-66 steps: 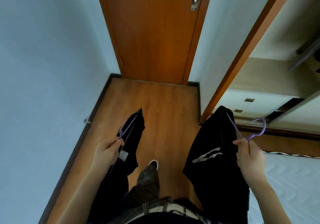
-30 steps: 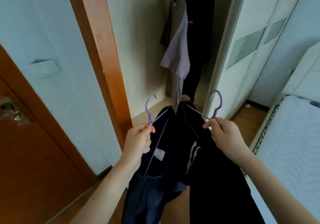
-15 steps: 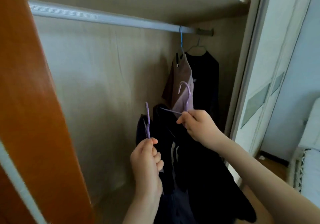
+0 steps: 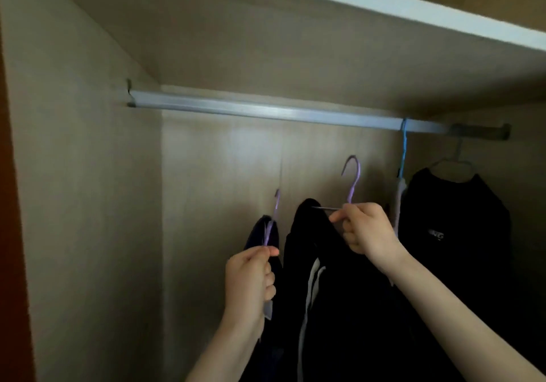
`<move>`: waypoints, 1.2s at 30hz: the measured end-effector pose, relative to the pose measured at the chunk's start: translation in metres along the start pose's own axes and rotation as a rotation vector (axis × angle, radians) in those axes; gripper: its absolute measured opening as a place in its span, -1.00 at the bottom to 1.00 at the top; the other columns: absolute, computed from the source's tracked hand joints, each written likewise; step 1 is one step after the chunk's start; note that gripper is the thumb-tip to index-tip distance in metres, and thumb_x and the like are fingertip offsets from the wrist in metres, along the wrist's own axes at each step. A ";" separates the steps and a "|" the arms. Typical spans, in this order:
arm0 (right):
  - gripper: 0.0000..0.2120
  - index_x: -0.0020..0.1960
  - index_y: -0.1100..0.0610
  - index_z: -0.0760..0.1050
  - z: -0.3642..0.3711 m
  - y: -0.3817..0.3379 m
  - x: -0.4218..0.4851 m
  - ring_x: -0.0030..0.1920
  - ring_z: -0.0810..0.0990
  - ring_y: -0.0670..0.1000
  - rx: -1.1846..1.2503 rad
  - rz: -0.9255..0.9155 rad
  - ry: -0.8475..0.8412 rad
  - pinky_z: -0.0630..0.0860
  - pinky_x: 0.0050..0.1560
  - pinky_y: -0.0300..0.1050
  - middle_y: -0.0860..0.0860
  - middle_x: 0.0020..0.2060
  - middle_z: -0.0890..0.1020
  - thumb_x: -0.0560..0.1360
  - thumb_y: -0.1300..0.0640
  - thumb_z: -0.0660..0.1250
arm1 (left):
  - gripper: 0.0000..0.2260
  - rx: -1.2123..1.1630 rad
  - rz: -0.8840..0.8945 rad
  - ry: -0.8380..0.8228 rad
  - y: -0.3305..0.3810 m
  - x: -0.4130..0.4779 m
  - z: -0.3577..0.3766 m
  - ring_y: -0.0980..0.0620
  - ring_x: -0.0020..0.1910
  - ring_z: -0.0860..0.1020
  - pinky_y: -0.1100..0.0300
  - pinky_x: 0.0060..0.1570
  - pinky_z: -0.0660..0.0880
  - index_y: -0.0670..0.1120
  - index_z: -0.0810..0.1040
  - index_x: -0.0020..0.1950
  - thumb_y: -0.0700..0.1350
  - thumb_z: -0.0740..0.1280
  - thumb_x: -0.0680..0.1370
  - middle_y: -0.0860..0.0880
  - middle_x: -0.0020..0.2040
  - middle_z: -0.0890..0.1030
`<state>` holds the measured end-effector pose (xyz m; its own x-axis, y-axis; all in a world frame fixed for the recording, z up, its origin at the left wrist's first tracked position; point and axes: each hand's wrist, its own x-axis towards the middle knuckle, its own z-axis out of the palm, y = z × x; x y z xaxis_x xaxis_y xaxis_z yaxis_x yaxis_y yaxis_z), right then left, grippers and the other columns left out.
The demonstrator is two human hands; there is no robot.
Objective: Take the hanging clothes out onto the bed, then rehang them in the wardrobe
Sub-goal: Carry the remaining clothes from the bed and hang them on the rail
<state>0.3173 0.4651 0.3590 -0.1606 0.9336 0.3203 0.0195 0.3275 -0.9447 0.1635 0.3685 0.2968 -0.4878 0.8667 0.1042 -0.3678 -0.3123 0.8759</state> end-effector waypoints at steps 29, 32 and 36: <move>-0.62 -0.01 0.50 0.53 0.017 -0.047 0.174 -0.73 0.26 -0.14 -0.038 -0.130 -0.212 0.19 -0.64 -0.32 -0.11 -0.75 0.33 0.57 0.27 0.01 | -0.78 0.221 0.089 0.139 0.132 0.151 0.066 0.21 -0.76 0.14 0.38 -0.75 0.04 -0.21 0.48 -0.21 -0.35 0.15 0.59 0.09 -0.71 0.33; -0.65 -0.14 0.39 0.54 0.016 -0.042 0.177 -0.73 0.25 -0.15 -0.032 -0.123 -0.230 0.19 -0.65 -0.35 -0.12 -0.74 0.31 0.57 0.28 0.02 | -0.78 0.257 0.086 0.130 0.133 0.150 0.061 0.21 -0.75 0.15 0.38 -0.74 0.06 -0.20 0.49 -0.21 -0.33 0.16 0.59 0.10 -0.71 0.31; -0.65 -0.26 0.31 0.51 0.015 -0.042 0.177 -0.73 0.25 -0.14 -0.022 -0.124 -0.215 0.19 -0.65 -0.34 -0.11 -0.73 0.30 0.56 0.29 0.04 | -0.77 0.247 0.082 0.093 0.131 0.147 0.053 0.21 -0.74 0.15 0.40 -0.74 0.05 -0.19 0.48 -0.22 -0.31 0.16 0.60 0.11 -0.70 0.29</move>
<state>0.2734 0.6141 0.4540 -0.3697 0.8343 0.4089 0.0076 0.4428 -0.8966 0.0857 0.4758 0.4522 -0.5827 0.7995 0.1461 -0.1256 -0.2662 0.9557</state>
